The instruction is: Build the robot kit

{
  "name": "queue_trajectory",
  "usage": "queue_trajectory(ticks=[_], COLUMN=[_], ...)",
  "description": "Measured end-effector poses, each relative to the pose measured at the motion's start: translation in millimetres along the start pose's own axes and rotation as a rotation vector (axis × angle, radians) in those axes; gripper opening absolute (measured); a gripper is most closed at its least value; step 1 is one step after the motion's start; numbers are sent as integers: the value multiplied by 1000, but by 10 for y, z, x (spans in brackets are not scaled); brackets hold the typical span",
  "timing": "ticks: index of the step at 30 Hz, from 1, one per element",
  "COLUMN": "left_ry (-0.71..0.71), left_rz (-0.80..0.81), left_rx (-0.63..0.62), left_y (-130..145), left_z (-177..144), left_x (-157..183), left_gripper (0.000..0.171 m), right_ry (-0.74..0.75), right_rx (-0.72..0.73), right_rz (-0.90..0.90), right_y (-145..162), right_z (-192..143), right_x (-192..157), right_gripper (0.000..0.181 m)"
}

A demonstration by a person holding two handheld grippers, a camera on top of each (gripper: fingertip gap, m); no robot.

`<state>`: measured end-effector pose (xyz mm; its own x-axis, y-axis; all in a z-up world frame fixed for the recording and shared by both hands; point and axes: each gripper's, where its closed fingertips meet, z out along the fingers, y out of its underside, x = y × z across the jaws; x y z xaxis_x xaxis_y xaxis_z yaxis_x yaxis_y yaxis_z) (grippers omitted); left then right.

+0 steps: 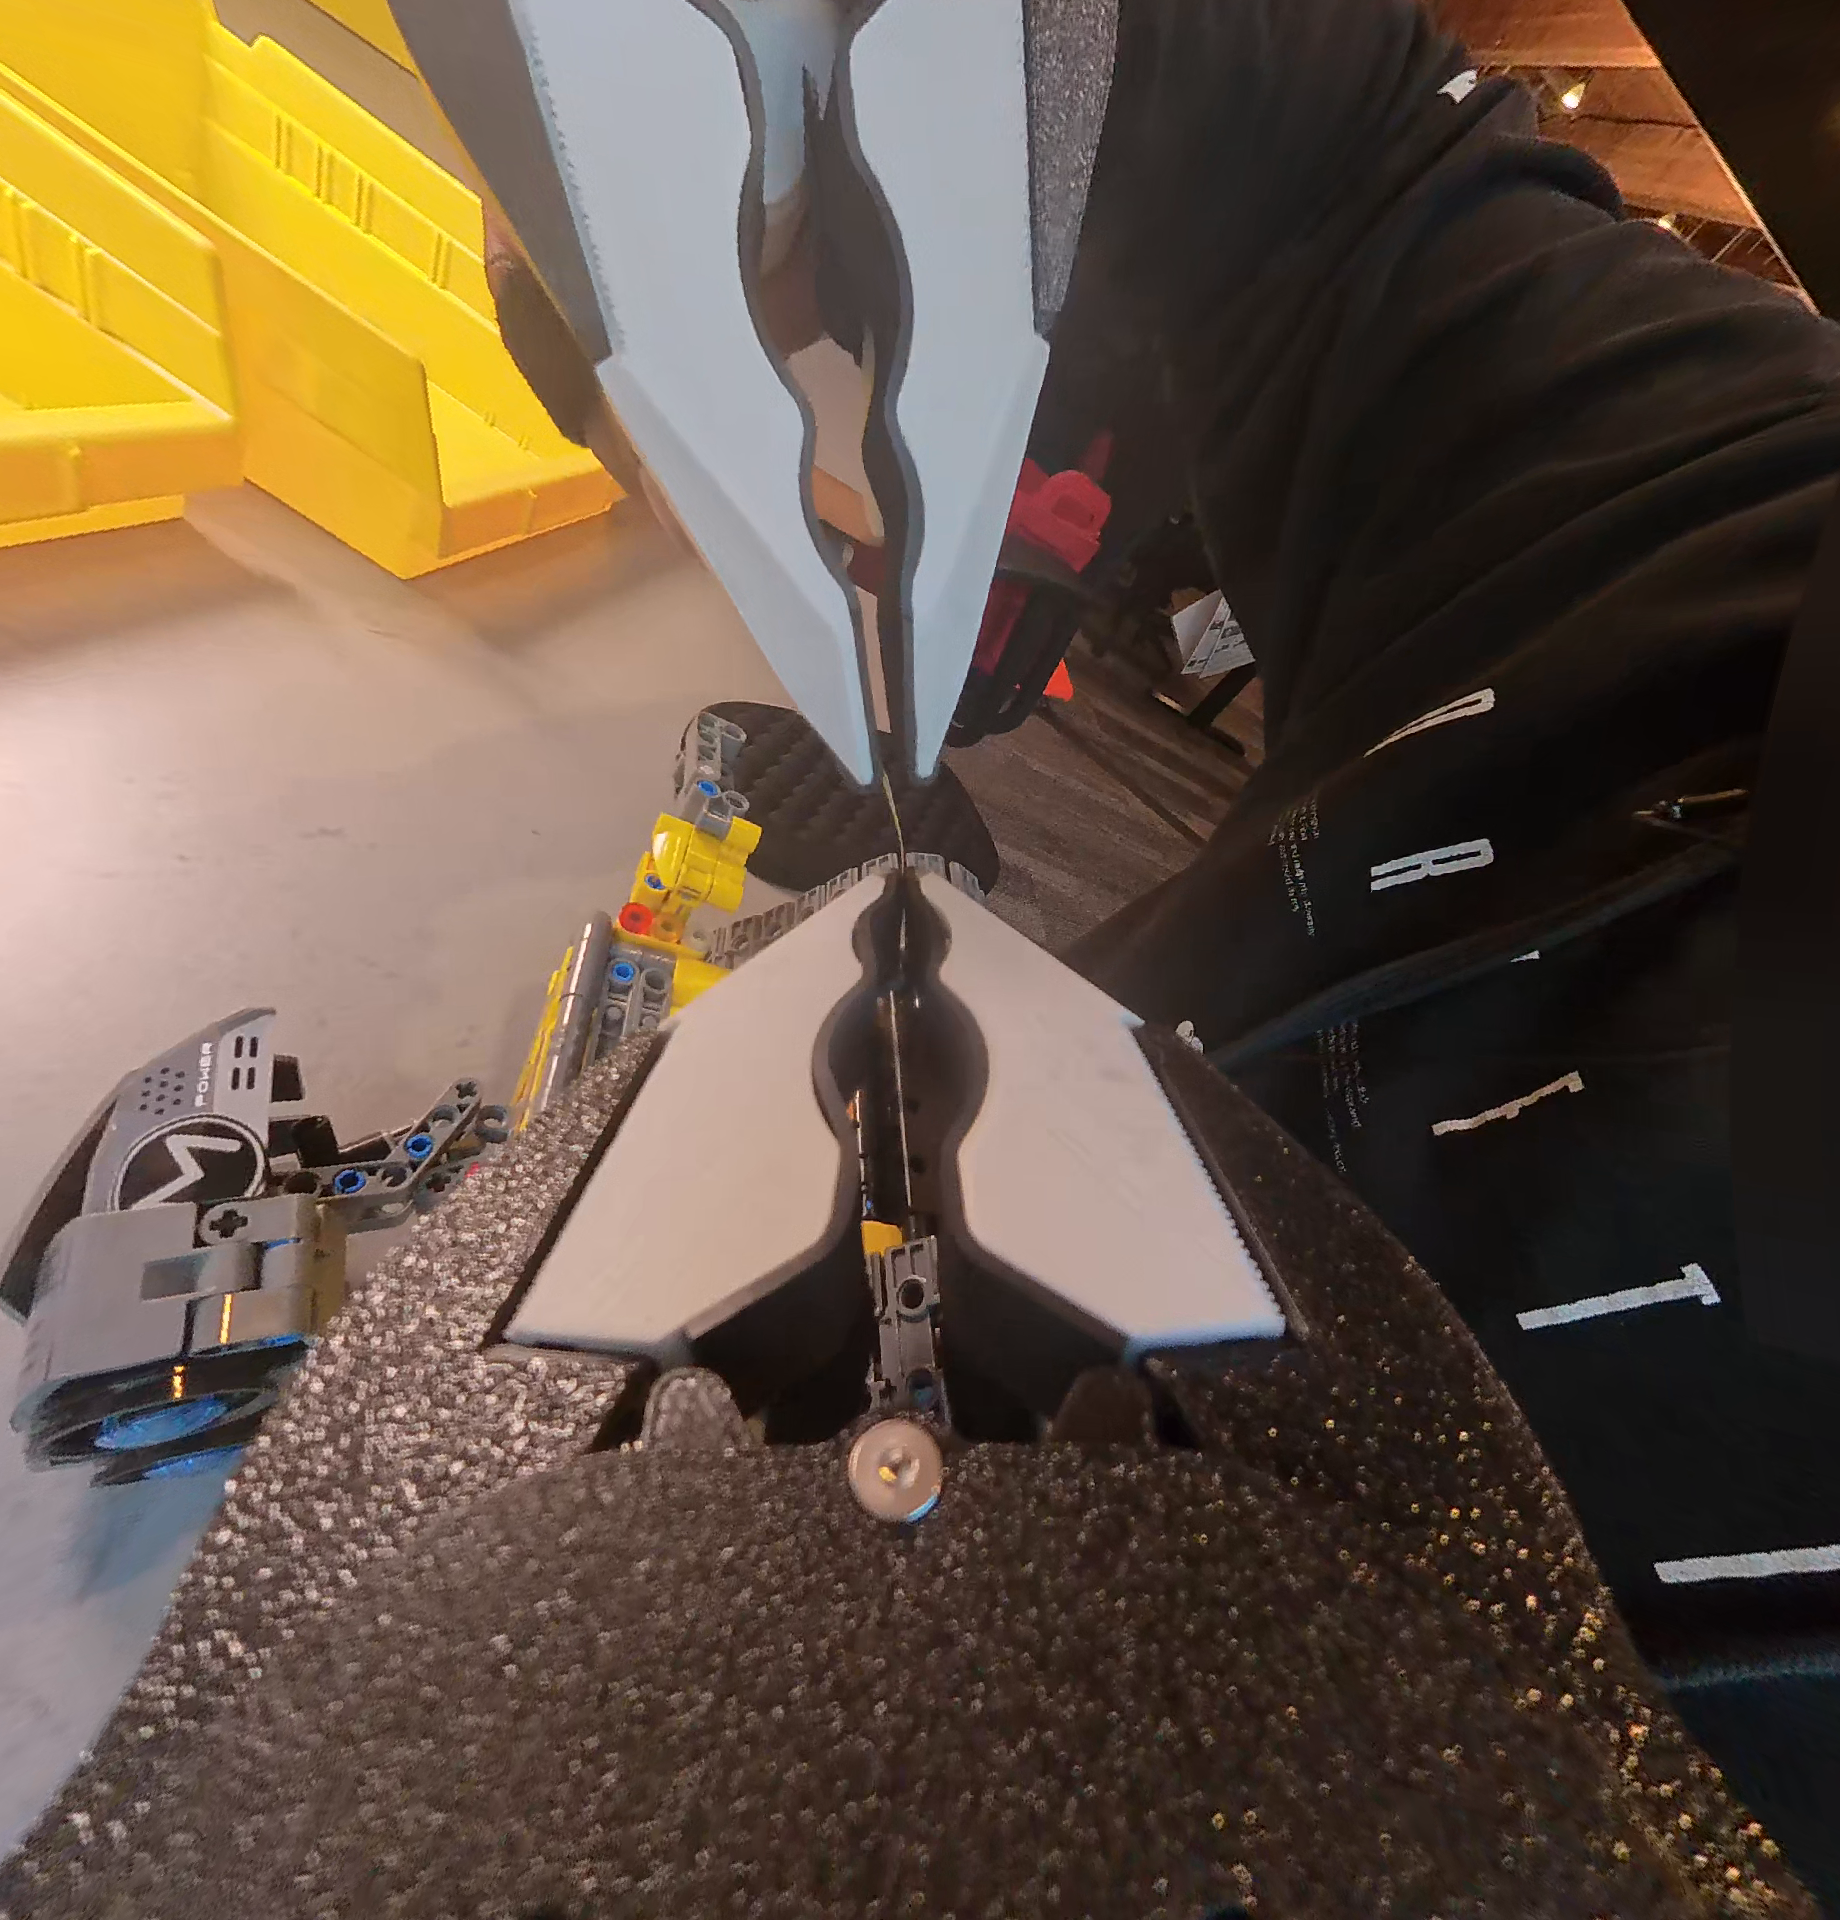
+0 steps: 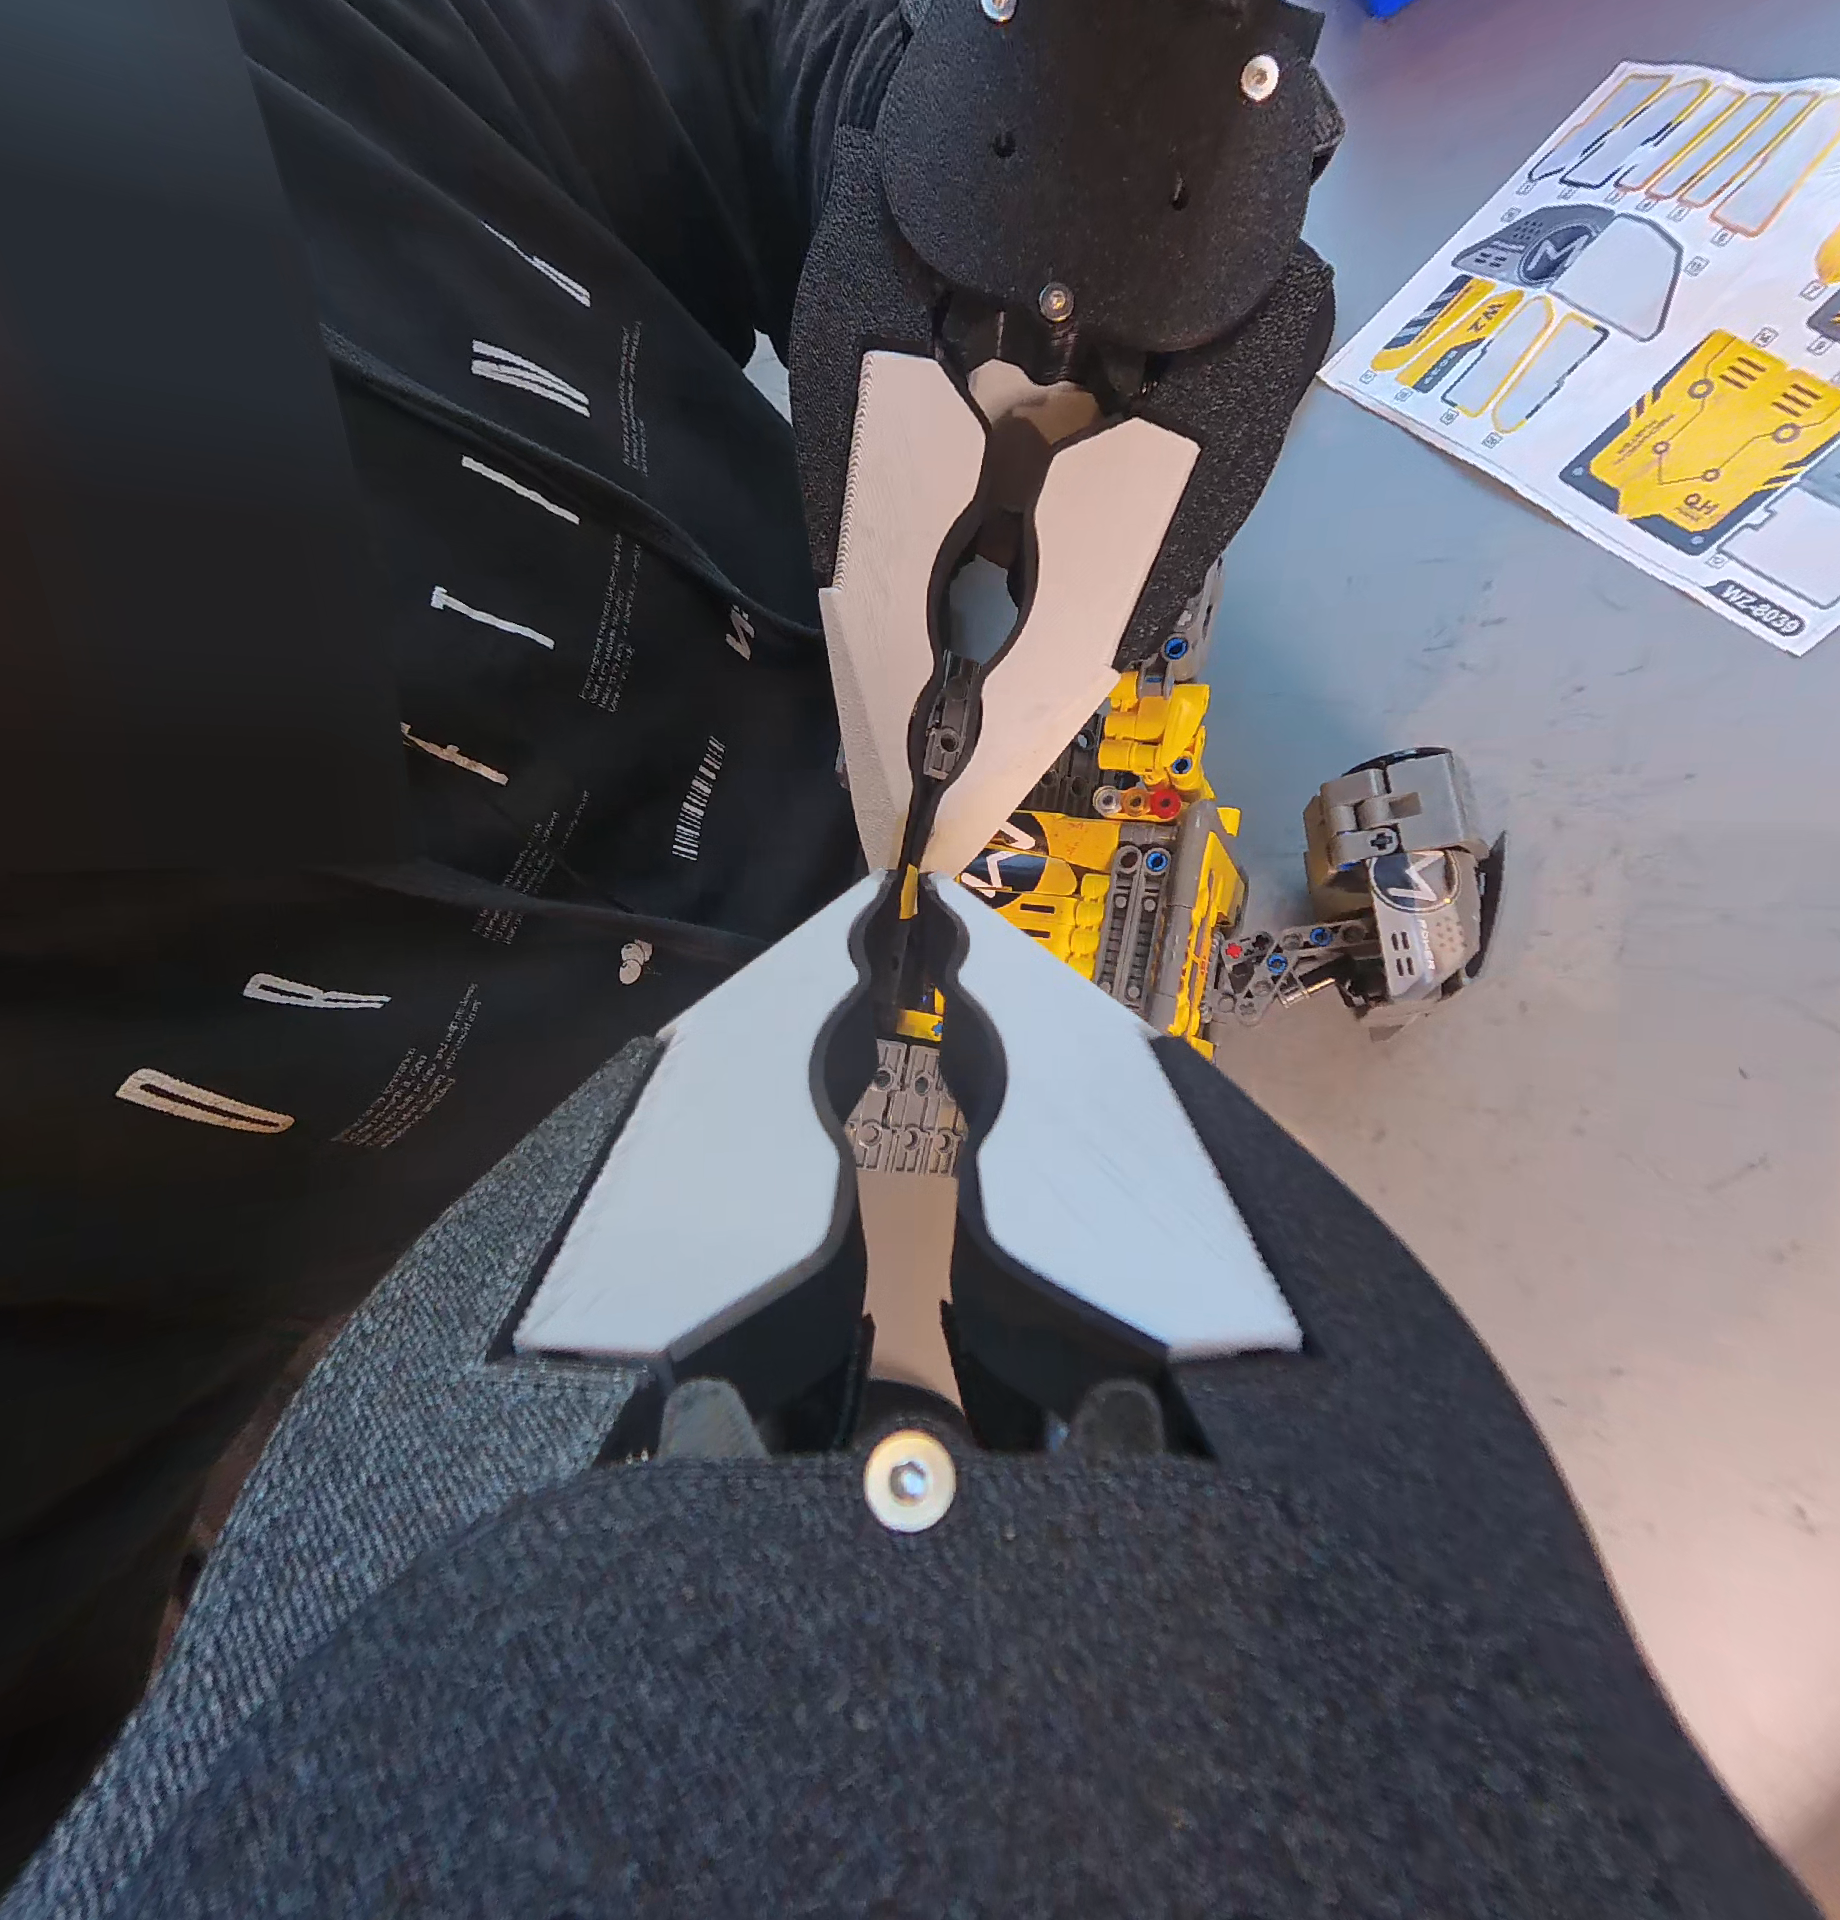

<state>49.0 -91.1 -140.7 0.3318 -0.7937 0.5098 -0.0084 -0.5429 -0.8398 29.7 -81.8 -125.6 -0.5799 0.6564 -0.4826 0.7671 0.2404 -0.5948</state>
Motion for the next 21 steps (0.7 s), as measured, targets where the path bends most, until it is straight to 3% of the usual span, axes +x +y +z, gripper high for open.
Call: queue_trajectory(ticks=[8,12,17,21], left_ry=[10,-25,-298,-333], left_rz=[16,152,455,454], left_rx=[6,-16,-90,-118], left_y=[-12,-45,-47,245], left_z=[-9,-86,-480,-717], left_x=[26,98,-98,-347], left_gripper=[0,29,51,59], right_ry=[-6,-28,-100,-221], right_rx=[-4,-21,-57,-95], right_rz=[-8,-22,-9,50], right_y=[-8,-38,-66,95], right_z=[1,-49,-120,21], right_x=[-8,-26,-80,-165], right_gripper=[0,0,0,0])
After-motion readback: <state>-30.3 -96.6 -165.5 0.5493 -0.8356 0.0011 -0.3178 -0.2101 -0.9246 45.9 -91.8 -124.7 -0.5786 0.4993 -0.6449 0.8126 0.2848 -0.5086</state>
